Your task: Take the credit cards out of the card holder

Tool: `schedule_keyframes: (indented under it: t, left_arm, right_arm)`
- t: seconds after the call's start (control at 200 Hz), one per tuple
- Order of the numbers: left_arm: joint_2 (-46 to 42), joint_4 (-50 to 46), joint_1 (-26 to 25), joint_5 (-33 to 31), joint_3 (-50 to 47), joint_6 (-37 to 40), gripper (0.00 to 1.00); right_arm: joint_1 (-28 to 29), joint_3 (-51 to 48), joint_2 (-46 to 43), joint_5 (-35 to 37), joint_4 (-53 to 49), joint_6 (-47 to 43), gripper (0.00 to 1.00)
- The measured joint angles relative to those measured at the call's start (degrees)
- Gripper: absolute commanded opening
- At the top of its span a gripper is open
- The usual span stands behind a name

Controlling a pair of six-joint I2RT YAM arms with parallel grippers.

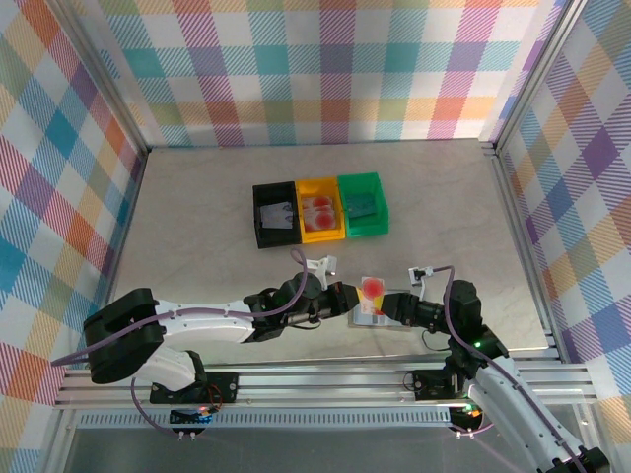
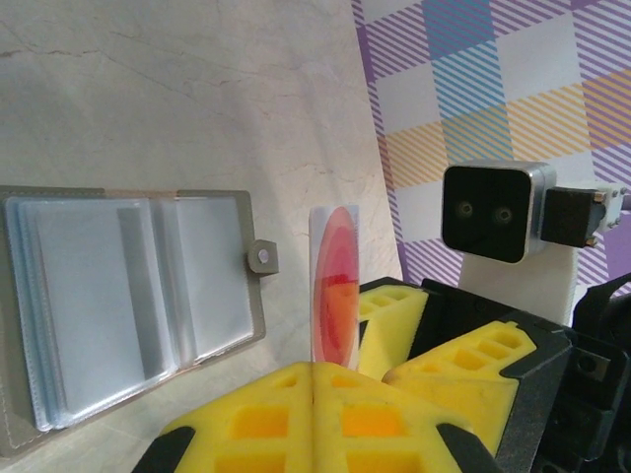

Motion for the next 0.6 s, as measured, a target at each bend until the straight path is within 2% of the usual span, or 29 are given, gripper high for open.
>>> schedule_keyframes:
  t: [0.265,0.3,0.34,0.505,0.56,0.6]
  left_arm:
    - [0.0,-0.1,0.0,0.0,0.0,0.1,0.00]
    - [0.0,-0.3,0.0,0.0,0.0,0.2,0.00]
    - [0.0,-0.7,0.0,-0.1,0.0,0.4,0.00]
    - [-1.3,-5.0,0.7,0.1,0.1,2.1,0.00]
    - [-2.8,-7.4,1.6,0.2,0.3,3.0,0.08]
    - [-4.6,-9.6,2.6,0.1,0.7,3.8,0.19]
  right_arm:
    - [0.0,0.0,-0.2,0.4,0.0,-0.1,0.15]
    - [0.0,0.0,-0.2,0.3,0.0,-0.1,0.11]
    - [0.0,0.0,-0.2,0.3,0.1,-0.3,0.00]
    - [0.2,0.2,-0.3,0.9,-0.7,-0.1,0.00]
    - [0.2,0.2,-0.3,1.1,-1.0,0.0,0.00]
    - [0.2,0.3,-0.2,1.5,-1.4,0.0,0.00]
